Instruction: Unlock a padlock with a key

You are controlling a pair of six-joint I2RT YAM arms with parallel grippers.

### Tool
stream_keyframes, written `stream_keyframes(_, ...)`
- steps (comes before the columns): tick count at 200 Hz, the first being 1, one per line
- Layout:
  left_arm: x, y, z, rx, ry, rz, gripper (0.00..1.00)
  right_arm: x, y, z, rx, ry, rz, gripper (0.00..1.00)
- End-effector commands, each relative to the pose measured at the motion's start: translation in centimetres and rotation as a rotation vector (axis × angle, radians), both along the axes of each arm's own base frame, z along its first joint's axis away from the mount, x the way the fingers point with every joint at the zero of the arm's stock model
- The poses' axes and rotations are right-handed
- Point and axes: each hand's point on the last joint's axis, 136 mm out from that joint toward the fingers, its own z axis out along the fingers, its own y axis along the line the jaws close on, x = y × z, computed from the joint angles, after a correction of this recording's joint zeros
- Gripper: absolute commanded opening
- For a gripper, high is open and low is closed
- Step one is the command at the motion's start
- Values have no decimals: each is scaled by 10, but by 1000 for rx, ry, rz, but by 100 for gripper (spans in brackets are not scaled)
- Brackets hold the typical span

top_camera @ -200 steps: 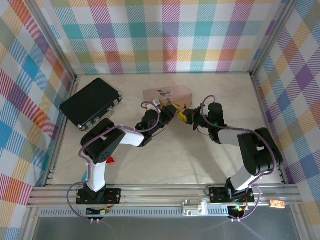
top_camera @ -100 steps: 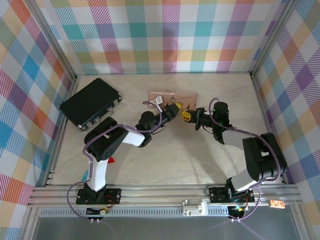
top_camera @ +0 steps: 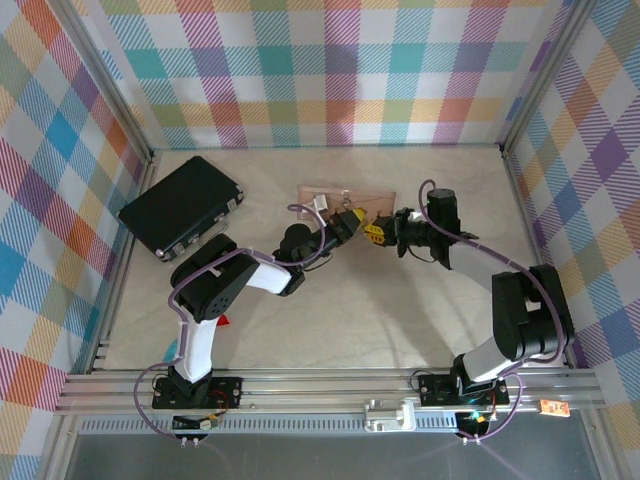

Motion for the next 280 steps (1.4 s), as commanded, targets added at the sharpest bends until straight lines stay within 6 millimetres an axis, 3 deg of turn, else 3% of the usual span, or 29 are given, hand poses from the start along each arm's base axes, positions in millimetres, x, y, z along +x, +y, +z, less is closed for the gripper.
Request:
stream_keyframes(1,-6,-2,-27,50,14,12,0,-8,4,14,-41,-178,97,16)
stream_keyframes(34,4,8,-56,97,114,90,0,-7,-7,-6,-190,-243,99,37)
stream_keyframes(54,7,9,-67,155,159,104,0,-10,-17,-6,-306,-308,118,45)
stream_keyframes(93,10,15,-89,303,268,135,0,-14,-43,2,-548,-410,138,50)
stream_keyframes(134,6,21,-111,412,376,148,0,-14,-58,6,-676,-506,147,51)
stream_keyframes(148,4,23,-117,430,403,149,13,-14,-58,5,-701,-548,159,51)
stream_keyframes(175,-1,29,-109,424,421,158,50,-17,-51,2,-795,-656,229,52)
stream_keyframes(200,-8,49,-95,454,424,191,70,-17,-38,1,-886,-742,316,55)
stream_keyframes(230,-12,85,-83,453,448,243,73,-17,-16,-5,-918,-796,413,56)
stream_keyframes(280,-1,147,-65,447,464,334,73,-13,26,-39,-1094,-827,649,56)
